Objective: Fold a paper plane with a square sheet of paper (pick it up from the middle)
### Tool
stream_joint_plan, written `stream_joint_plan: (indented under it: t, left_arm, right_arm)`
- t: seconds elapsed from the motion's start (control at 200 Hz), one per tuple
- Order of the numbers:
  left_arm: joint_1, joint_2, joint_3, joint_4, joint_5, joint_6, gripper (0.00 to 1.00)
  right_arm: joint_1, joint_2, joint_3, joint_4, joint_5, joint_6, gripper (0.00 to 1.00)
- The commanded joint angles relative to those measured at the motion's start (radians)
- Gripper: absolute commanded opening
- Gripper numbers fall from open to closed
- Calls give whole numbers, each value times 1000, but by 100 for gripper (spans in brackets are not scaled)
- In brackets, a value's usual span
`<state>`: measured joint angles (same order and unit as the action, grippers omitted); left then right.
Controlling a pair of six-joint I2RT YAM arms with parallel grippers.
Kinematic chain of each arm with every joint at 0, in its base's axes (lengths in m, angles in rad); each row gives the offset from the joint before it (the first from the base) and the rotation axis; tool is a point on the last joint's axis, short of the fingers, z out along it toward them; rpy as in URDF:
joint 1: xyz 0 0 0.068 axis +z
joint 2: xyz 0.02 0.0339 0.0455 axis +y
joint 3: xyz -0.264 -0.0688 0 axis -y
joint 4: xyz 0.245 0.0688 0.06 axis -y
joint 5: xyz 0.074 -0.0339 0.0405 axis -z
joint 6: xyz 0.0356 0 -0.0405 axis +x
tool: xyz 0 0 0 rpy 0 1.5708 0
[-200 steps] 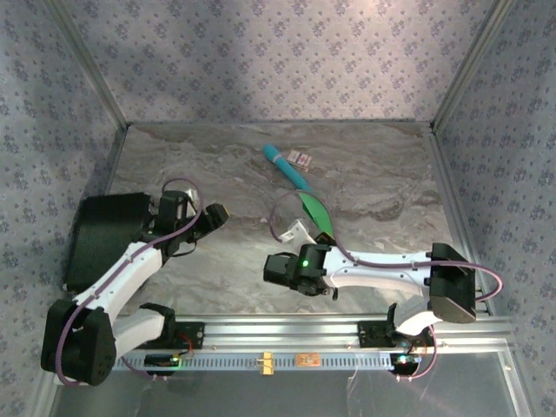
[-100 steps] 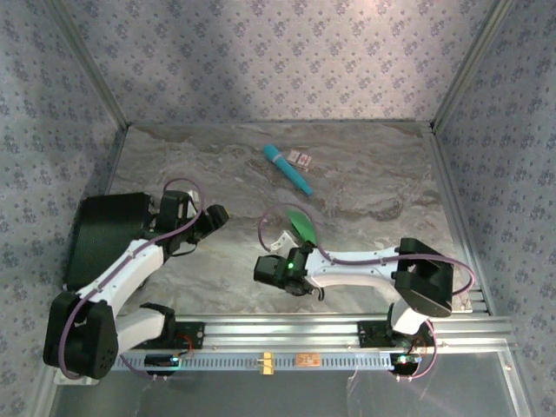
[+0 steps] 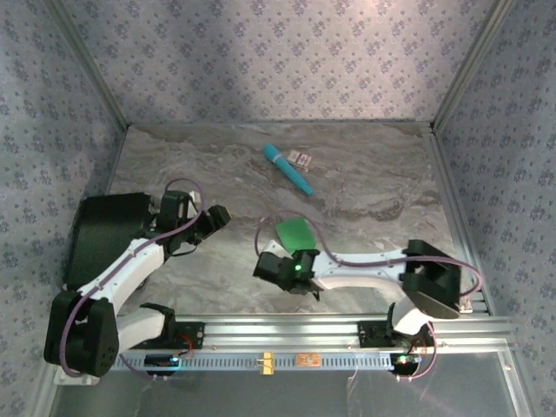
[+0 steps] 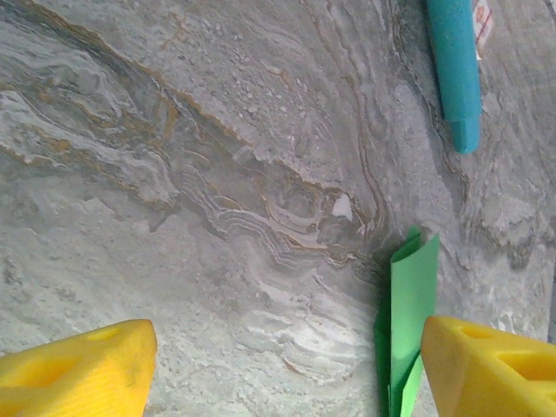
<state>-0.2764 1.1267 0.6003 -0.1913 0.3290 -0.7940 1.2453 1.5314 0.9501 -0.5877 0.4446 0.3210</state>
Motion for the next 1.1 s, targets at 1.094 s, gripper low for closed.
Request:
stream_joint_plan:
  t: [1.094]
  left_arm:
    - [-196, 277, 141, 153, 92, -42, 55]
  right_arm:
    - [-569, 68, -374, 645, -713, 705, 13]
